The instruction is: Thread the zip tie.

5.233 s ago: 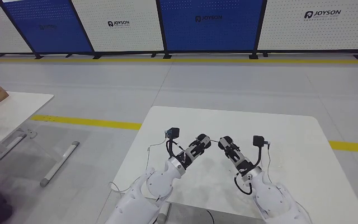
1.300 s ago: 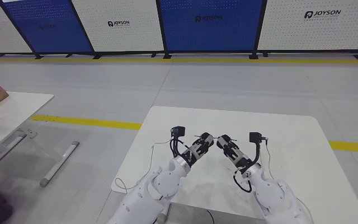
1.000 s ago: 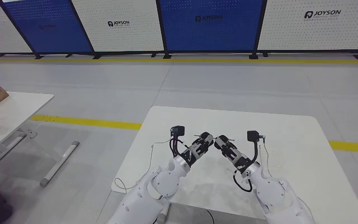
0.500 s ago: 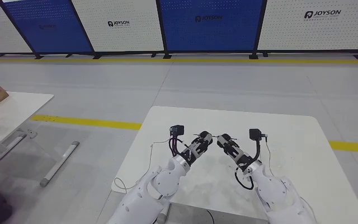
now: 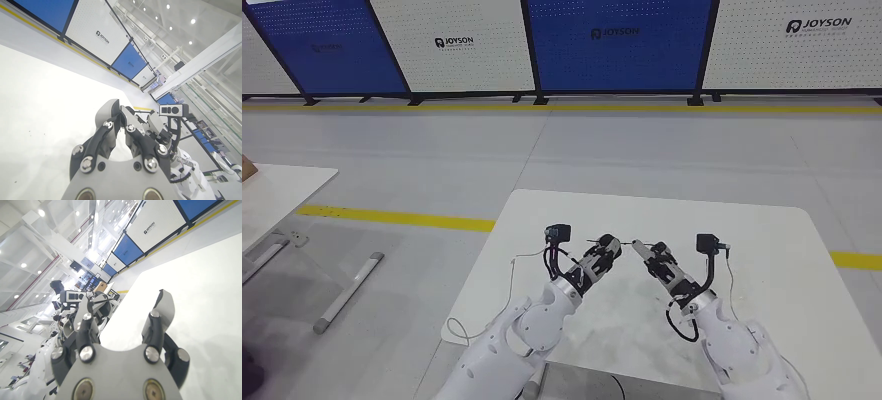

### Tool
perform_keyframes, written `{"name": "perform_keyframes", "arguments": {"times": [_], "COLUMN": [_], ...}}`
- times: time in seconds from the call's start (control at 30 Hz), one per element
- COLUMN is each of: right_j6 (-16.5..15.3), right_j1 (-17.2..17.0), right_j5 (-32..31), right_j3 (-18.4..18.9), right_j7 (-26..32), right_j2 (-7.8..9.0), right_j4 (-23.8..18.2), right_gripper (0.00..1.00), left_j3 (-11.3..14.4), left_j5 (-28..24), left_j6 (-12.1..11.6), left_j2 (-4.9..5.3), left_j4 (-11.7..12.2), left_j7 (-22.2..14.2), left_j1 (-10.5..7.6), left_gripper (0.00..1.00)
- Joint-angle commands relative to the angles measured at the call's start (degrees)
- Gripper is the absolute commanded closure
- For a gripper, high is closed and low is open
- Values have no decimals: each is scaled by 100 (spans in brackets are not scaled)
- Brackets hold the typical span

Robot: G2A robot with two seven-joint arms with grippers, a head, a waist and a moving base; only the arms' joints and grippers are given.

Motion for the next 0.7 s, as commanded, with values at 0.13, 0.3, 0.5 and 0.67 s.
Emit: {"name": "perform_keyframes", "arguments": {"times": [0.13, 0.3, 0.5, 0.67], "right_j6": [11, -4, -43, -90], "right_j1": [54, 74, 84, 72], "right_j5": [-22, -40, -58, -124], "right_j3": [-21, -28, -14, 8], "right_j7": [30, 39, 54, 111], "right_j2": [-10, -16, -17, -8], "right_j4": [60, 78, 60, 13], "right_gripper": [100, 100, 100, 100], "left_j3": [-11, -37, -9, 3], "left_j5": [-26, -59, -47, -41], "left_j6": [-29, -46, -75, -98], "left_j2": [-2, -2, -4, -3], "left_j4": [-27, -58, -80, -73], "left_j7": [11, 15, -54, -122], "left_j1": [30, 50, 49, 43], "left_gripper": [100, 100, 100, 100]}}
